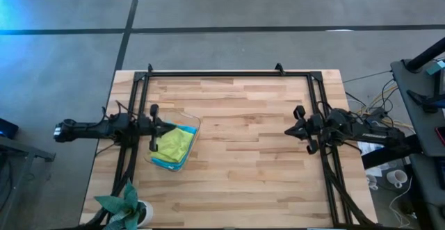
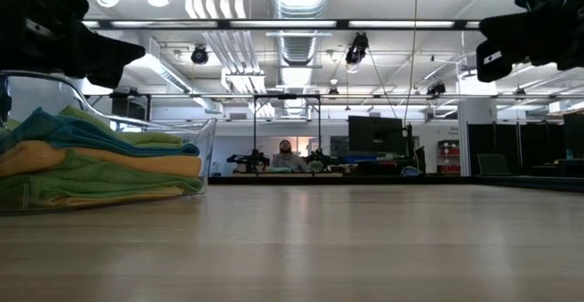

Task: Fold microfiber towels
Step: Return to Home Position

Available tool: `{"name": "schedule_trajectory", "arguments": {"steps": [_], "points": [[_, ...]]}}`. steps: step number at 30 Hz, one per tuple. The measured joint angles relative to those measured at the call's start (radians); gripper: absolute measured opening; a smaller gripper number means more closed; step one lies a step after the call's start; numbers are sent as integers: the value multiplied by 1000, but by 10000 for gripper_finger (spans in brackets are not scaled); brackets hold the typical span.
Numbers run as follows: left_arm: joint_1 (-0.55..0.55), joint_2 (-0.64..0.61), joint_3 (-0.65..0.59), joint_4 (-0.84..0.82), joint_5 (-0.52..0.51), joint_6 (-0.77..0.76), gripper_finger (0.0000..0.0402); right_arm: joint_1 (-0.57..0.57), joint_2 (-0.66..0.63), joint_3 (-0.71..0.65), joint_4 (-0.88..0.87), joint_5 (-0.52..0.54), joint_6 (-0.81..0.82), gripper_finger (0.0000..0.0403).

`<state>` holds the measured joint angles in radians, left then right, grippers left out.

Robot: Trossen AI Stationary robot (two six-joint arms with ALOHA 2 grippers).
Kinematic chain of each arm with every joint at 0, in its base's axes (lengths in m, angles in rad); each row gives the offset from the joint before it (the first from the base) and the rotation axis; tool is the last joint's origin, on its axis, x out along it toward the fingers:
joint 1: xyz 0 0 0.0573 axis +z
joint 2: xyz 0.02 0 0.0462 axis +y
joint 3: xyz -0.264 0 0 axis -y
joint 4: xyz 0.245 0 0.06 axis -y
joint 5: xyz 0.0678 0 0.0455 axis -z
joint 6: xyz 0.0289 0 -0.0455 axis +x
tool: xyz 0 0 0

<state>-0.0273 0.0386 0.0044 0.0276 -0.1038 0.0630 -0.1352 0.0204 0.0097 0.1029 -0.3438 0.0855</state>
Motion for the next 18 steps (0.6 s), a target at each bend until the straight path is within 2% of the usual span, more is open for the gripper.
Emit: {"name": "schedule_trajectory", "arguments": {"steps": [2, 7, 12, 18], "points": [[0, -4, 0, -3, 28, 0, 0, 0, -20, 0, -27, -3, 0, 13], [1, -14, 0, -1, 25, 12, 0, 0, 9, 1, -55, 11, 22, 13], [1, 26, 0, 0, 25, -115, 0, -1, 46, 0, -56, 15, 45, 13], [1, 73, 2, 14, 19, -133, 0, -1, 72, 0, -55, 23, 46, 13]]}}
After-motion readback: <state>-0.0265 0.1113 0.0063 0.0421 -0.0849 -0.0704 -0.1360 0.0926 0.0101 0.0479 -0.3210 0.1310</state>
